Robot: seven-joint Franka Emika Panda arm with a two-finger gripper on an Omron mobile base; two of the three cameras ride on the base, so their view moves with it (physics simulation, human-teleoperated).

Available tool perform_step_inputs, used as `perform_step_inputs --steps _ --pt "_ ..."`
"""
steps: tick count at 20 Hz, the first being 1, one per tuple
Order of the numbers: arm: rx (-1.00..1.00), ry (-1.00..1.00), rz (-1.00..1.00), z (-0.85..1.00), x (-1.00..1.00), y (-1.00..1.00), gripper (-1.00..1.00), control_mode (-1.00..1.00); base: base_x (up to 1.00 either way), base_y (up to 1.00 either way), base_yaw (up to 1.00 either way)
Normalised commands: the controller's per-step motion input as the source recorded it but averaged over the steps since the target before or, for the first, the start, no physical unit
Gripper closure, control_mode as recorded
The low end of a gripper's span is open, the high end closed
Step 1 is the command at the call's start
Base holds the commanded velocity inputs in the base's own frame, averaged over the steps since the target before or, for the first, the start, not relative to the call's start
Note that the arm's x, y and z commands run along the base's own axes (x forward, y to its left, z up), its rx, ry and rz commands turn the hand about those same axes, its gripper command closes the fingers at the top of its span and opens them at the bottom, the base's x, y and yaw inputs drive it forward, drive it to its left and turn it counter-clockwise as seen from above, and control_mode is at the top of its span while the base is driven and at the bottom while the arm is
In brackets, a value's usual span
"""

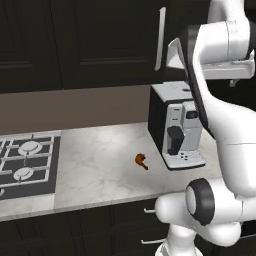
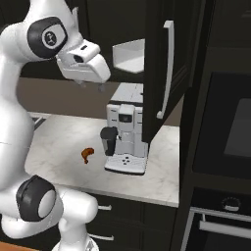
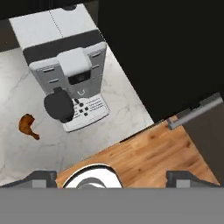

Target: Retrieve the tupperware from the cabinet, then place the raw meat into the tupperware to avoid contamination.

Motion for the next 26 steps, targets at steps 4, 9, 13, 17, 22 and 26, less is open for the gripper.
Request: perform_step_inputs --steps 4,9,13,17,22,26 --pt "0.12 -0.50 -0.02 0.18 0.00 0.54 -1.00 -1.00 0.00 0.00 0.00" --pt "0.10 -0.40 0.02 0.38 0.20 0.30 -1.00 -1.00 0.00 0.00 0.00" --pt "0.05 -0.17 0.04 0.20 0.47 0.25 -1.00 -1.00 0.00 0.00 0.00" --pt "0.00 -0.14 0.15 0.28 0.54 0.36 -1.00 -1.00 0.00 0.00 0.00" --pt "-0.01 -0.14 0.22 0.39 0.49 0.20 -1.00 -1.00 0.00 0.00 0.00" --pt "-0.08 -0.06 0.22 0.06 0.53 0.02 -1.00 -1.00 0.00 0.00 0.00"
